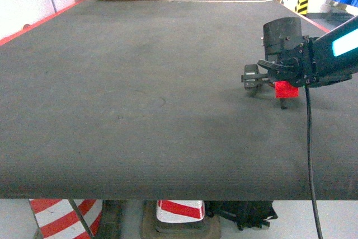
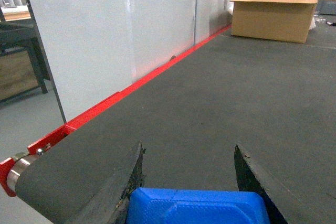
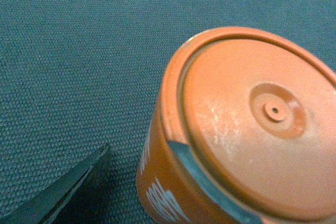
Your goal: Sort blue parts and orange caps into right shelf containers
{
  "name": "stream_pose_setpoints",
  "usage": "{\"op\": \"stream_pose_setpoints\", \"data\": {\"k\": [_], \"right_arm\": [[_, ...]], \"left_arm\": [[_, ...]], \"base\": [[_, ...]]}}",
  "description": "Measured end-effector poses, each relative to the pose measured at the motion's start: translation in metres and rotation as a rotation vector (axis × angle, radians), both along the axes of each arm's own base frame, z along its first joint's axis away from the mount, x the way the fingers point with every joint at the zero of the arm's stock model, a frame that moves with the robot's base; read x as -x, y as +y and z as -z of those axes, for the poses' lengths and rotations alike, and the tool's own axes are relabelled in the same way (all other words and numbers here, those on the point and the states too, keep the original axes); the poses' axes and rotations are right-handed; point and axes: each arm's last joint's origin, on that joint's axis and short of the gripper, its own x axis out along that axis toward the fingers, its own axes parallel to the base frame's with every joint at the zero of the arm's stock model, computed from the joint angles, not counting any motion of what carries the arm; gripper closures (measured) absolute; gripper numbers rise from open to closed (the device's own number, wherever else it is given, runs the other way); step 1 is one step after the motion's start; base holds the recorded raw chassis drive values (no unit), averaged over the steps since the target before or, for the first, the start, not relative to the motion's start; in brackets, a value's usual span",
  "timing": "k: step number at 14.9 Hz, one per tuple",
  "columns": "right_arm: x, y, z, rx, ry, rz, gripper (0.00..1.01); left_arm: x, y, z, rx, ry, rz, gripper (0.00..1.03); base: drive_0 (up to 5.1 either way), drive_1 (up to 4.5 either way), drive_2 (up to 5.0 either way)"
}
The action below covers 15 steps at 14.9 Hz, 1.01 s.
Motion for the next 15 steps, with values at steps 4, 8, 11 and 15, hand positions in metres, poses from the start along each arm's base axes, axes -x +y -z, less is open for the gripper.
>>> {"op": "stream_pose_setpoints", "data": {"k": [4,8,11,15], "right_arm": [[0.001,-0.003,0.001,-0.001,-0.003,0.004,0.03],[0.004,-0.003,0.000,-0.001,0.002,0.009,0.16],[0.007,-0.004,-0.001,-0.011,0.005,0.015,0.47],[0.012,-0.004,-0.001,-0.012,-0.004,0.015,0.57]], "left_arm": [[0.000,0.000,0.000,0.000,0.000,0.000,0.62],[0.000,0.000,0.000,0.000,0.000,0.000,0.62],[0.000,0.000,0.000,0.000,0.000,0.000,0.62],[0.000,0.000,0.000,0.000,0.000,0.000,0.62]], "base": [[0.0,0.00,0.0],[0.0,0.00,0.0],[0.0,0.00,0.0],[0.0,0.00,0.0]]}}
